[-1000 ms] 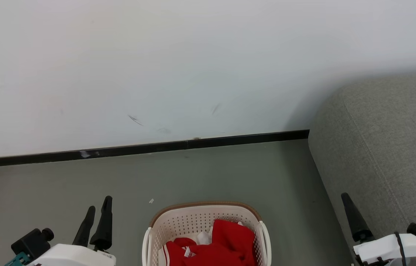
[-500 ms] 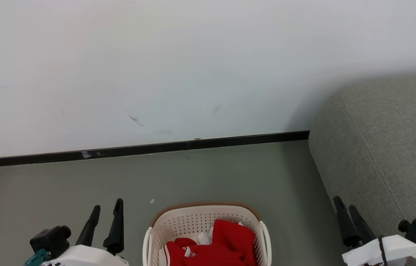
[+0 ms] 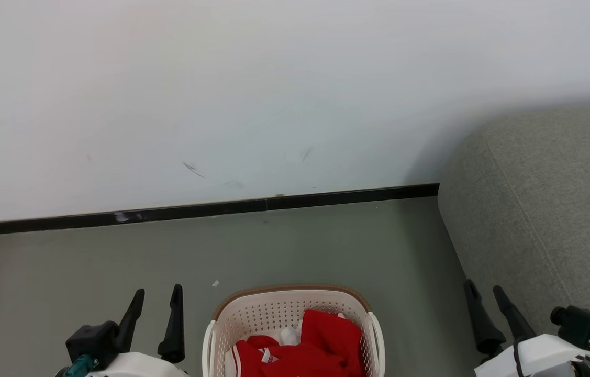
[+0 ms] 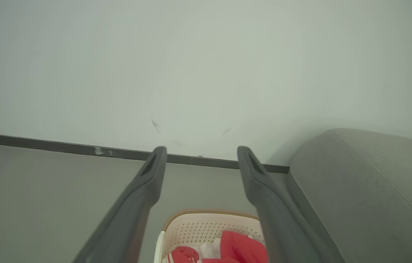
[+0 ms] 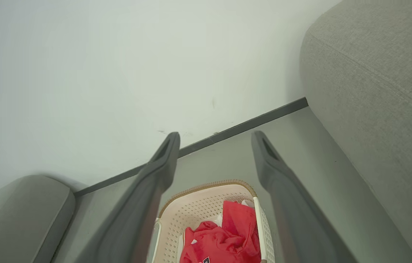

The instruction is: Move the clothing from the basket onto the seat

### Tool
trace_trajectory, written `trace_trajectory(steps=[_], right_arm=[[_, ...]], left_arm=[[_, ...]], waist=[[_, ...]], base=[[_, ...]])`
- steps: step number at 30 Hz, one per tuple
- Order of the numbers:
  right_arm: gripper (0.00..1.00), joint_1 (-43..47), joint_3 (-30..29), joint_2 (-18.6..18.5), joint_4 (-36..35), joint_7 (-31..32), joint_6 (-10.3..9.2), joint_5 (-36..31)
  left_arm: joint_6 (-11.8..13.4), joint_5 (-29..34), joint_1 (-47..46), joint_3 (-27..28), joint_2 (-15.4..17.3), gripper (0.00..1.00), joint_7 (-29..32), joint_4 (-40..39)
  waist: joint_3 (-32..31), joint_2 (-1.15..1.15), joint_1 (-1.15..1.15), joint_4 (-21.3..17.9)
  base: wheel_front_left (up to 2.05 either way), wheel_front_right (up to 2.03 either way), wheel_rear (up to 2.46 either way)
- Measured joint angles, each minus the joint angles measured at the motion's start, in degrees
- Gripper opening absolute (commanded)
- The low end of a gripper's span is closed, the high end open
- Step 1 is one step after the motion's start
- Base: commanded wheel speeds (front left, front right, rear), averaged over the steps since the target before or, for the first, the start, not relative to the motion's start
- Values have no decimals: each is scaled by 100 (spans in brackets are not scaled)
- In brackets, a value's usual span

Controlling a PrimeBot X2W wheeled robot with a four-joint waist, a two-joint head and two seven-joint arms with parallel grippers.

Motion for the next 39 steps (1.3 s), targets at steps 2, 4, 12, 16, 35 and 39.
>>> trace_trajectory(steps=[2,4,12,16,35,39], right_arm=[[100,0,19,0,-3,-51,0,-263],[100,0,36,0,-7,-85,0,-413],[100,-1,134,0,-24,-233,1,-982],[100,-1,151,0,-26,-312,1,-1285],[100,-3,207,0,-31,-415,2,-1714],[100,-3,223,0,-31,-415,1,-1713]], left_arm=[[64,232,1,-27,1,100,-55,35],[107,377,1,-64,5,100,-110,42],[266,970,1,-172,15,100,-253,76],[355,1235,1,-212,18,100,-347,87],[509,1638,-4,-252,26,100,-459,202],[552,1638,-11,-246,26,100,-459,218]], waist=[[5,0,-1,0],[8,0,-1,0],[20,0,-2,4],[28,0,-2,8],[60,0,-3,6],[65,0,-3,6]], base=[[0,0,0],[0,0,0],[0,0,0],[0,0,0],[0,0,0],[0,0,0]])
